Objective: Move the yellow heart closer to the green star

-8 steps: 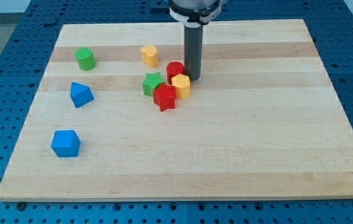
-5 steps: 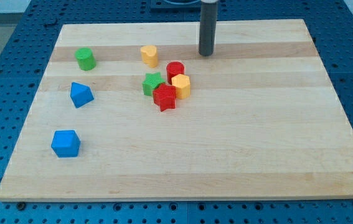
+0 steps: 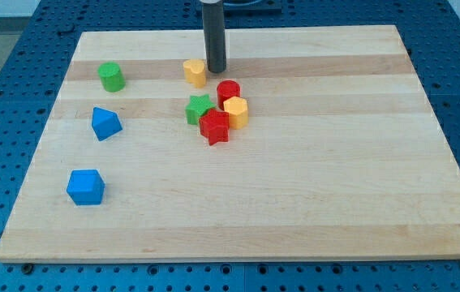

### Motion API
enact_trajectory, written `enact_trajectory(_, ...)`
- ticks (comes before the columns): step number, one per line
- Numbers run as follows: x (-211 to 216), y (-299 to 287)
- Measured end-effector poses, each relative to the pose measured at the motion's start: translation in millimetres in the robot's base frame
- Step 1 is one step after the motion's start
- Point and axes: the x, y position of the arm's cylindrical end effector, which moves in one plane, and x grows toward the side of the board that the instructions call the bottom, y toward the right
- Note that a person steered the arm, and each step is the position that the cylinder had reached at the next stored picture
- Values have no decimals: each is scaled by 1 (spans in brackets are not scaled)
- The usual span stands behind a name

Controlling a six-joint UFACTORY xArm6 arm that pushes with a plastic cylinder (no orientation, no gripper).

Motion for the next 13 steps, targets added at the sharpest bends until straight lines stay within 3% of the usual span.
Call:
enact_trajectory(2,-26,-18)
enact_trajectory(4,-5,-63)
enact_trajectory(6,14,-41)
enact_trajectory(9,-20,-26)
enact_trajectory(13,24,3)
